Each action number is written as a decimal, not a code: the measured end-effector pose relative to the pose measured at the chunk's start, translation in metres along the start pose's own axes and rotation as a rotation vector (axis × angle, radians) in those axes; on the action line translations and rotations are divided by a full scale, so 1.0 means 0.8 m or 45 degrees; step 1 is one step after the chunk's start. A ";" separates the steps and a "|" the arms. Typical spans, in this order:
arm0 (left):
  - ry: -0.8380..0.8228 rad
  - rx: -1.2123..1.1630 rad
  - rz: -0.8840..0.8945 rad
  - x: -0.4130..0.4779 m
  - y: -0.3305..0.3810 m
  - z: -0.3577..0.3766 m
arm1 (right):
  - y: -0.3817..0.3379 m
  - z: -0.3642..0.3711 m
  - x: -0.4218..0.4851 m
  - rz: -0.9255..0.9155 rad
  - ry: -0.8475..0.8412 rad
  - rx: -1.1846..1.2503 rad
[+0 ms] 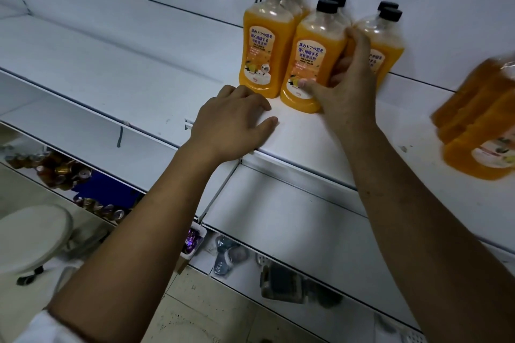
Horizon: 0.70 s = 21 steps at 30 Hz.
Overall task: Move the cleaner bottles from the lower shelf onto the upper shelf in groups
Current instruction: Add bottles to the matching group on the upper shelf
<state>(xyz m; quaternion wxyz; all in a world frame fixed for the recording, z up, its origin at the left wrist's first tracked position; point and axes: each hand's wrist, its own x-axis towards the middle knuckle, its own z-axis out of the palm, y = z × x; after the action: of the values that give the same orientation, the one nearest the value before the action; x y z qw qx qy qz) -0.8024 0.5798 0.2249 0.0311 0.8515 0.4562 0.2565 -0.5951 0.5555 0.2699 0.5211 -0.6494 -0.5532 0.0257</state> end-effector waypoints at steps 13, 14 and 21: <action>0.038 0.041 0.011 0.001 0.001 0.005 | 0.016 -0.001 -0.001 -0.037 -0.073 -0.073; 0.046 0.040 0.012 0.000 0.000 0.005 | 0.016 -0.001 -0.002 -0.043 -0.074 -0.078; 0.114 -0.141 0.060 -0.009 0.003 -0.001 | -0.006 -0.044 -0.035 -0.143 0.025 -0.132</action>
<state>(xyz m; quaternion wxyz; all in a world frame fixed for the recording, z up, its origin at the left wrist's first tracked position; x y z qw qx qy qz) -0.8039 0.5727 0.2232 0.0518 0.8467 0.4222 0.3197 -0.5879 0.5112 0.2742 0.4927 -0.6437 -0.5843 -0.0386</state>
